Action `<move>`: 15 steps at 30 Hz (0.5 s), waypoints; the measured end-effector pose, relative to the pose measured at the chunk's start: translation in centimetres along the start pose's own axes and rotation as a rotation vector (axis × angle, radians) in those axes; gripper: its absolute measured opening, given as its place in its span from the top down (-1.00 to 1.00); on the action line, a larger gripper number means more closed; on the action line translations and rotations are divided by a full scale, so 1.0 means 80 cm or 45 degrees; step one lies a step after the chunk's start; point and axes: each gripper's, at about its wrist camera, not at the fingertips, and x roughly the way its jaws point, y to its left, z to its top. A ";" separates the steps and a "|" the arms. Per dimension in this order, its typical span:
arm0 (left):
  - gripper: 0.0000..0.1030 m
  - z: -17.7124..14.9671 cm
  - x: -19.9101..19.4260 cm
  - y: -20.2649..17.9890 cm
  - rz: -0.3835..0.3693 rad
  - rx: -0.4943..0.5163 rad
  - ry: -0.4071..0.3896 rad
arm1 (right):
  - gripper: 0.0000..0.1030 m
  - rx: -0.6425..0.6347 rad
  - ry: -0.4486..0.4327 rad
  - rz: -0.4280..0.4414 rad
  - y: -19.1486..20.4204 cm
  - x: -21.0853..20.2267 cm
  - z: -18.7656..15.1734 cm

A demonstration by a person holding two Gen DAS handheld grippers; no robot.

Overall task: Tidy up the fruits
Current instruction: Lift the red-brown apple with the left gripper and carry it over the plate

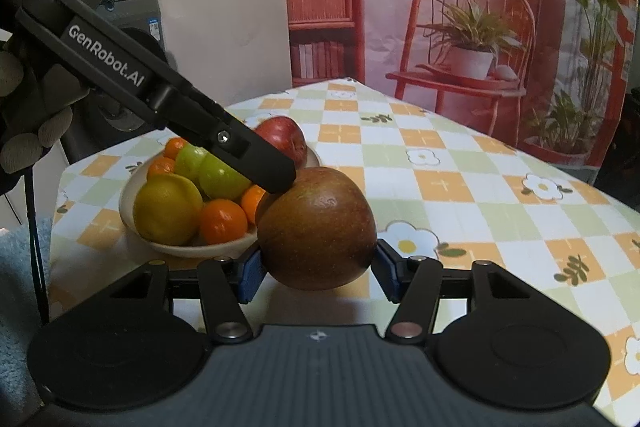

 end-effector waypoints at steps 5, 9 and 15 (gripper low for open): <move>0.34 0.001 -0.018 0.004 0.018 -0.010 -0.033 | -0.13 -0.014 -0.025 0.010 0.010 0.000 0.012; 0.34 0.003 -0.033 0.011 0.037 -0.022 -0.057 | -0.14 -0.038 -0.042 0.022 0.018 0.002 0.024; 0.34 0.005 -0.055 0.025 0.076 -0.048 -0.089 | -0.14 -0.075 -0.061 0.055 0.032 0.014 0.045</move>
